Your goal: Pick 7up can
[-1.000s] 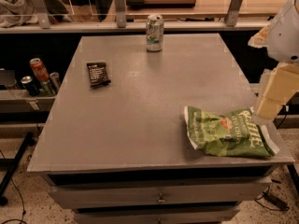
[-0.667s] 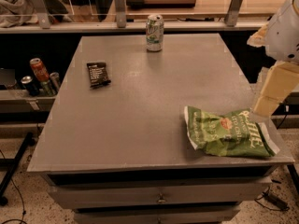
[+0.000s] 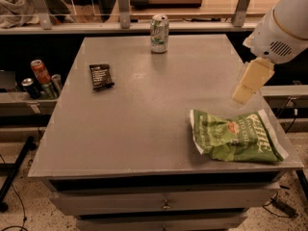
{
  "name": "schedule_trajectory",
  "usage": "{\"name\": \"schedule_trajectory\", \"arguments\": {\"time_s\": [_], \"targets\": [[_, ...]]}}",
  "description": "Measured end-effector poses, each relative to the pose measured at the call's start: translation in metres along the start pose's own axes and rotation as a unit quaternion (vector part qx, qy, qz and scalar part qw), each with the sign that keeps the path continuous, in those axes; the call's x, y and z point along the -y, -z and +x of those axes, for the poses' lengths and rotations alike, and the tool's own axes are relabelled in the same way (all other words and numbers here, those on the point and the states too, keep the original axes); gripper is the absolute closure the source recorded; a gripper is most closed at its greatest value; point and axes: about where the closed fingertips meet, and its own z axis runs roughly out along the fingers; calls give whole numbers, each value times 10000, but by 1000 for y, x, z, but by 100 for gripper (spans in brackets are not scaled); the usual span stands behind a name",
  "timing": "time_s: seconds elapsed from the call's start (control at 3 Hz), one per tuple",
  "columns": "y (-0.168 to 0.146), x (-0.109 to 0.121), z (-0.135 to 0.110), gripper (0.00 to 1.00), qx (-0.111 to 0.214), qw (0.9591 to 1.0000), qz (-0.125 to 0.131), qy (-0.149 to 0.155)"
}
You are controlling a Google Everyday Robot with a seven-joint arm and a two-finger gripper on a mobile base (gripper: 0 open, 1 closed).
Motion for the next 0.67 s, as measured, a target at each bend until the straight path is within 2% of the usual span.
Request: {"name": "schedule_trajectory", "arguments": {"time_s": [0.33, 0.67], "targets": [[-31, 26, -7, 0, 360, 9977, 208, -540], [-62, 60, -23, 0, 854, 9905, 494, -954]]}}
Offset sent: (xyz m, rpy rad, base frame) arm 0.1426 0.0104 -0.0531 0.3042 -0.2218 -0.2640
